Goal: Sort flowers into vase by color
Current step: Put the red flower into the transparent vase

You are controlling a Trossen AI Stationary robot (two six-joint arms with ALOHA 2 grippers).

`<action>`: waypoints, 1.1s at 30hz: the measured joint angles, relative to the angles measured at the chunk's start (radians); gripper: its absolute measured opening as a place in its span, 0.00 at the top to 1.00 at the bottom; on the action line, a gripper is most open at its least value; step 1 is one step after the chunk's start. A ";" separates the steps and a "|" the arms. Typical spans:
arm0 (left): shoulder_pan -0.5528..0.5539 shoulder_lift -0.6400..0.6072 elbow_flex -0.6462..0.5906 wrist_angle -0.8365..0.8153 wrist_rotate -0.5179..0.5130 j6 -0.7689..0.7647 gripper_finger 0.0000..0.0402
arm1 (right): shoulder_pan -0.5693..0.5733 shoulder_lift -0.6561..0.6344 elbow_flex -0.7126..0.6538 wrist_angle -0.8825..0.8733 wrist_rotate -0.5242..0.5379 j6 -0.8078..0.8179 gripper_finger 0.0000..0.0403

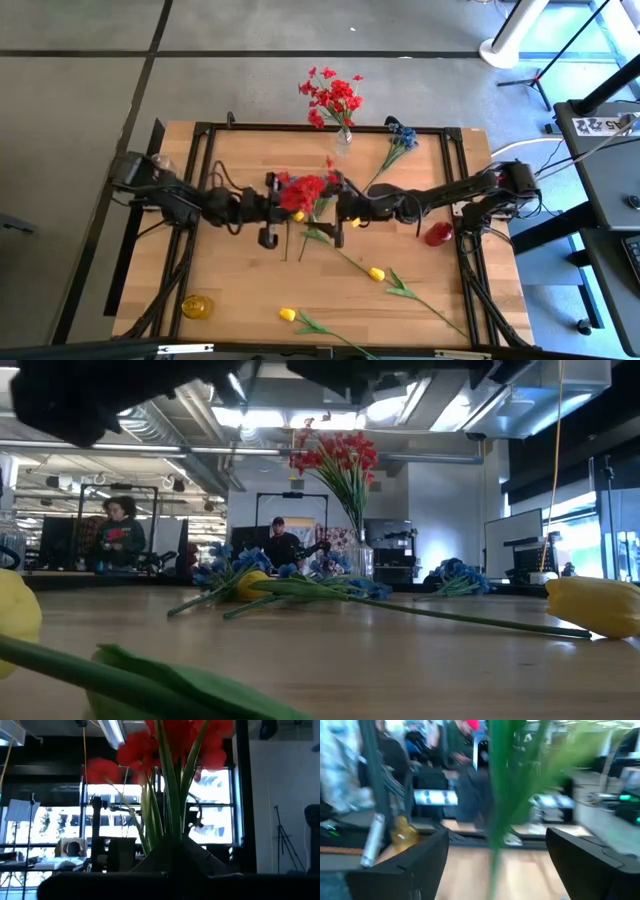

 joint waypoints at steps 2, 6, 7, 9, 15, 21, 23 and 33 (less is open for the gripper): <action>0.007 0.042 0.035 0.002 0.005 -0.003 0.97 | 0.000 0.009 0.016 0.001 -0.019 0.025 0.18; 0.019 0.099 0.118 -0.025 0.034 0.004 0.97 | 0.000 0.048 0.041 -0.011 -0.017 0.056 0.21; 0.019 0.100 0.122 -0.036 0.035 0.006 0.97 | 0.000 0.049 0.039 -0.030 -0.010 0.061 0.24; 0.020 0.097 0.122 -0.035 0.034 0.006 0.97 | 0.000 0.048 0.039 -0.055 0.003 0.063 0.31; 0.020 0.095 0.116 -0.051 0.035 -0.022 0.97 | 0.000 0.042 0.039 -0.073 0.018 0.063 0.62; 0.011 0.081 0.115 -0.105 0.015 -0.047 0.90 | 0.000 0.035 0.039 -0.124 0.028 0.048 0.95; 0.011 0.052 0.116 -0.175 0.016 -0.071 0.86 | 0.001 0.018 0.039 -0.167 0.050 0.040 0.95; -0.039 -0.288 0.116 -0.872 -0.081 -0.079 0.74 | -0.048 -0.207 -0.042 -0.458 0.254 0.069 0.97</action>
